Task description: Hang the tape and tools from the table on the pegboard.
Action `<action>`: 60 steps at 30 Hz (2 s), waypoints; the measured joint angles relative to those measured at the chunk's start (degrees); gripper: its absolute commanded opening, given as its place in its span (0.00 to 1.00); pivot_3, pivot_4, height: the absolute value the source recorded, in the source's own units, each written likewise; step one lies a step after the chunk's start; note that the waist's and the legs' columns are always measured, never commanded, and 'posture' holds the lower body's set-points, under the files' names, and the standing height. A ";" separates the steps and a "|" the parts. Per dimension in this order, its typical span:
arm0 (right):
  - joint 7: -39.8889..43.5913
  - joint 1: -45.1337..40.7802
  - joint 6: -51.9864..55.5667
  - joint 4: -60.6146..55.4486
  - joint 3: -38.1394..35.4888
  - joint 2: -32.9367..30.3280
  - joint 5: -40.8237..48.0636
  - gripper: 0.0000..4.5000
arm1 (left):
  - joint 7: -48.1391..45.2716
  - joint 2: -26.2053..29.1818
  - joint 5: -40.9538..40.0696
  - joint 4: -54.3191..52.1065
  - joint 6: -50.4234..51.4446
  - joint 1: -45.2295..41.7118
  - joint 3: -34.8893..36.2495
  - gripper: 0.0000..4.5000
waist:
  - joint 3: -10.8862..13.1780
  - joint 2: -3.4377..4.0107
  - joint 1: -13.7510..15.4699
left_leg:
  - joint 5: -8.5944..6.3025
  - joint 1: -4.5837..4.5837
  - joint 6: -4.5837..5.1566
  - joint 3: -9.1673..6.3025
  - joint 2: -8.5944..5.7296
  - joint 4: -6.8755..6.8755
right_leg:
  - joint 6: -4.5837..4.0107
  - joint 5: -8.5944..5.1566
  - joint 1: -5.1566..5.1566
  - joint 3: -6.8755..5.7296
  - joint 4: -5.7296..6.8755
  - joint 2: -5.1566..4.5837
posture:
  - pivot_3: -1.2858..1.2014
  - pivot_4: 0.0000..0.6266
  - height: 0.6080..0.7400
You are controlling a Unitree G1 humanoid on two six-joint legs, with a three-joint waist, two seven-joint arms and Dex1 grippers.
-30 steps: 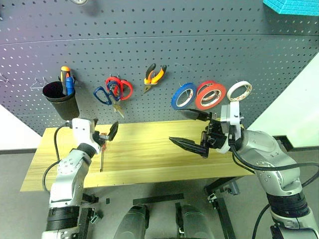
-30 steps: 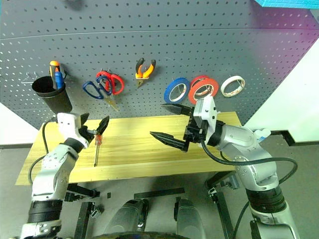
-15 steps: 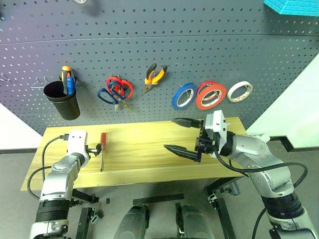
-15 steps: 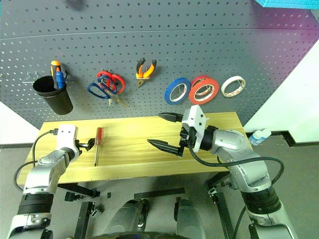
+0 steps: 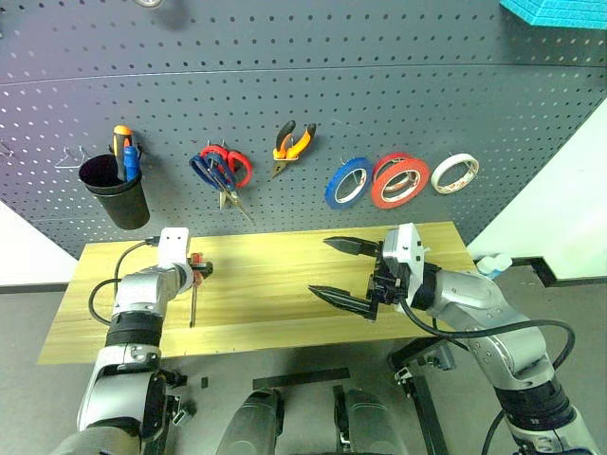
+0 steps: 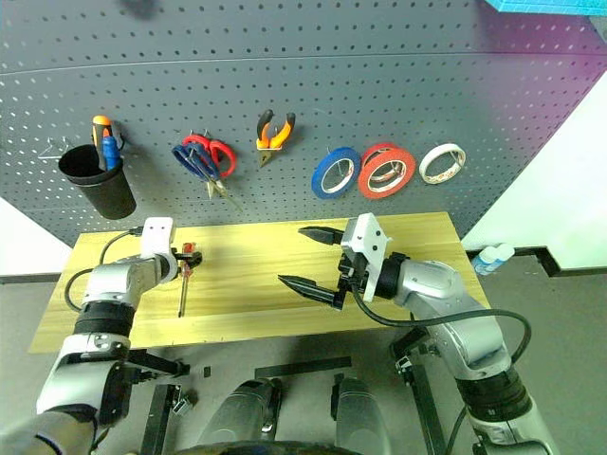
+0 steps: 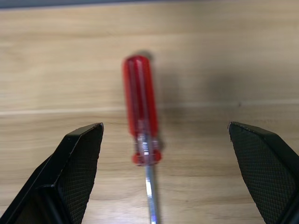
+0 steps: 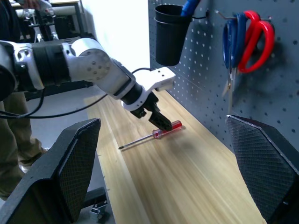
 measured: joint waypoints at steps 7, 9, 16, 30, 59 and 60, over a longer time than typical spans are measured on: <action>-1.32 2.37 0.76 -1.99 -0.25 -0.45 0.08 1.00 | 0.29 0.04 1.33 9.12 -2.85 -2.62 -0.19 0.99 | 0.58 -0.05 -0.76 | -0.01 -0.02 0.02 0.00 -0.01 0.00 | 0.01 0.00 0.00 0.00 -0.02 -0.07 | 0.50 0.35 1.00; -1.70 2.66 0.83 -2.31 -0.56 -0.46 0.08 1.00 | 0.31 0.11 1.50 11.57 -3.80 -3.43 -0.15 0.99 | 0.74 -0.08 -0.71 | -0.01 -0.02 0.02 0.00 -0.01 0.00 | 0.02 -0.01 -0.01 -0.01 -0.02 -0.07 | 0.50 0.35 1.00; -2.42 3.89 1.23 -3.32 -0.98 -0.53 0.26 1.00 | 0.27 0.29 2.36 22.52 -9.62 -8.11 -0.08 0.99 | 1.15 -0.26 -0.72 | -0.03 -0.10 0.05 0.00 -0.04 0.00 | 0.04 -0.02 -0.06 -0.04 -0.05 -0.13 | 0.49 0.36 1.00; -3.35 5.57 2.24 -4.54 -1.22 -1.06 0.55 1.00 | 1.61 0.28 2.78 32.08 -15.51 -12.38 1.12 0.51 | 1.24 -0.26 -0.98 | -0.07 -0.14 0.11 0.01 -0.05 -0.03 | 0.10 -0.05 -0.10 -0.05 -0.06 -0.17 | 0.48 0.36 1.00; -0.97 0.14 -1.01 1.39 -0.98 -0.43 -1.70 1.00 | -26.29 9.32 -7.23 -20.87 -19.35 21.10 4.17 0.18 | 1.23 -0.21 -0.25 | -0.09 -0.70 0.13 -0.01 -0.07 -0.08 | 0.01 -0.03 -0.56 -0.03 -0.25 -0.32 | 0.52 0.25 1.00; -0.60 -0.27 -1.28 1.75 -0.83 -0.36 -1.80 1.00 | -27.28 9.44 -8.01 -23.25 -19.86 22.60 4.39 0.18 | 1.23 -0.21 -0.23 | -0.10 -0.73 0.14 -0.01 -0.06 -0.07 | 0.01 -0.03 -0.59 -0.04 -0.25 -0.32 | 0.52 0.24 1.00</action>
